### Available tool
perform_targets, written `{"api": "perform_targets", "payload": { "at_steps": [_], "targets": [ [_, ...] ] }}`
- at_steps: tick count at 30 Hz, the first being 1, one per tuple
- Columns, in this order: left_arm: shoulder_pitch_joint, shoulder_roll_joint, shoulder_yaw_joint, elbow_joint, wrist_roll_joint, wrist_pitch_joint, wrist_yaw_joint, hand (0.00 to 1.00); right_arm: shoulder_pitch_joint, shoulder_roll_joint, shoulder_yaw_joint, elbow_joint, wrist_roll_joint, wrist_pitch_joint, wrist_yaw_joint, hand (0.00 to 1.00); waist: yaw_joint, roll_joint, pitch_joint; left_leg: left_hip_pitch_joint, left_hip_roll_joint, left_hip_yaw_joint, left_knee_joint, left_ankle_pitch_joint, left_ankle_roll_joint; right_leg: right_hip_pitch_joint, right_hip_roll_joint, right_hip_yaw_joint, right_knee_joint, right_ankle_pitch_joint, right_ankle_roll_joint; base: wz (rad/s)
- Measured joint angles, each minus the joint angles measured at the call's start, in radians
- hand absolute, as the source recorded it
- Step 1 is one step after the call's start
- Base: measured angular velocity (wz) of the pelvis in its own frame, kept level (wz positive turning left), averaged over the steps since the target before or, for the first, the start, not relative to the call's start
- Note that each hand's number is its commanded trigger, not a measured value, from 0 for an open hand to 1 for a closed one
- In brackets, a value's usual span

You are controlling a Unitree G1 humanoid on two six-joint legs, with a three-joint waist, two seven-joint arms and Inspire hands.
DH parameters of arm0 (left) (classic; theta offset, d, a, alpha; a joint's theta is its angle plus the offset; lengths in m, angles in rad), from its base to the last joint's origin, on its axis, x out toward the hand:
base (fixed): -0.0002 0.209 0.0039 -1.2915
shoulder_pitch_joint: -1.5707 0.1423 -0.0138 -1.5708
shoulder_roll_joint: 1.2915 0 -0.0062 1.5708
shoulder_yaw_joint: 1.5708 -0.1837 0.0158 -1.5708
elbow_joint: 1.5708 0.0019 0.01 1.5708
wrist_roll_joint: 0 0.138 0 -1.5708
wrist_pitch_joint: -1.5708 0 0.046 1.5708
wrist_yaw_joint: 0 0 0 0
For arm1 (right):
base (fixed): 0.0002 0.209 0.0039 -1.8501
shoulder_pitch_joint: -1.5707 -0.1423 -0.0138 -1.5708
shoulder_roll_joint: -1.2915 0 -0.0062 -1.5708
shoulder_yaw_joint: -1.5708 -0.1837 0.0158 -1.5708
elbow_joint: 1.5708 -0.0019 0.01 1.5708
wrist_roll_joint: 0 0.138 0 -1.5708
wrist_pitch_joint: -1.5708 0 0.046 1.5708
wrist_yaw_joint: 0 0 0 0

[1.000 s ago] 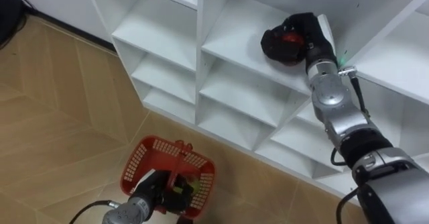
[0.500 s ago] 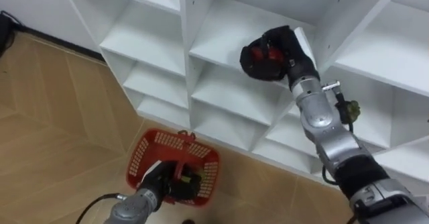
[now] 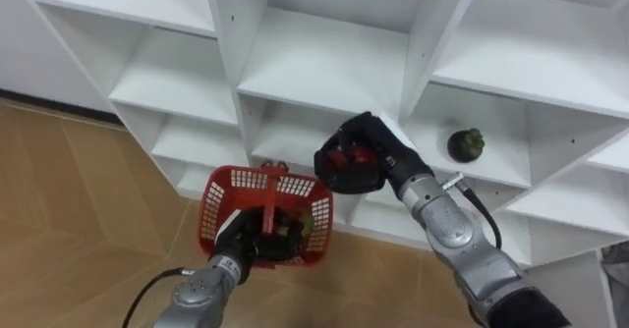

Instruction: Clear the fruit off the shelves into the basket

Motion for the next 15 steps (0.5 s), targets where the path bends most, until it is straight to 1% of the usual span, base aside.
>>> {"api": "perform_targets", "payload": {
  "at_steps": [1, 4, 9, 12, 14, 15],
  "targets": [
    [0.000, 0.000, 0.000, -0.004, 0.000, -0.001, 0.000, 1.00, 0.000, 0.003, 0.001, -0.013, 0.000, -0.002, 0.015, 1.00, -0.001, 0.002, -0.0014, 0.003, 0.001, 0.006, -0.001, 0.000, 0.000, -0.002, 0.000, 0.005, 0.008, 0.000, 0.000, -0.13],
    [0.000, -0.012, 0.000, -0.010, -0.002, -0.012, -0.001, 1.00, 0.001, 0.013, 0.003, -0.016, 0.001, -0.003, 0.040, 1.00, -0.005, 0.004, -0.0017, 0.006, 0.001, 0.012, -0.002, 0.000, 0.000, -0.005, 0.000, 0.012, 0.013, 0.000, 0.000, -0.06],
    [0.000, -0.014, 0.000, -0.029, -0.003, -0.024, 0.002, 1.00, 0.024, 0.021, 0.009, -0.016, 0.001, -0.003, 0.057, 1.00, -0.020, 0.003, -0.0016, 0.007, 0.004, 0.031, -0.005, 0.000, 0.001, -0.009, 0.000, 0.020, 0.012, 0.000, 0.000, -0.05],
    [-0.001, -0.015, -0.001, -0.038, -0.045, -0.035, 0.004, 1.00, 0.042, 0.021, 0.011, -0.016, 0.009, -0.002, 0.069, 1.00, -0.025, 0.003, -0.0014, 0.011, 0.005, 0.035, -0.008, 0.000, 0.001, -0.008, 0.001, 0.025, 0.011, 0.001, 0.001, -0.05],
    [-0.002, -0.022, -0.001, -0.053, -0.101, -0.038, 0.005, 1.00, 0.051, 0.021, 0.011, -0.013, 0.007, -0.002, 0.070, 1.00, -0.026, 0.003, -0.0011, 0.011, 0.005, 0.035, -0.010, 0.000, 0.000, -0.008, 0.003, 0.027, 0.009, 0.001, 0.001, 0.00],
    [-0.002, -0.025, 0.000, -0.056, -0.105, -0.041, 0.005, 1.00, 0.055, 0.022, 0.011, -0.013, 0.004, -0.002, 0.069, 1.00, -0.025, 0.003, -0.0011, 0.012, 0.005, 0.035, -0.011, 0.000, 0.000, -0.008, 0.003, 0.027, 0.009, 0.001, 0.000, 0.00]
  ]
}}
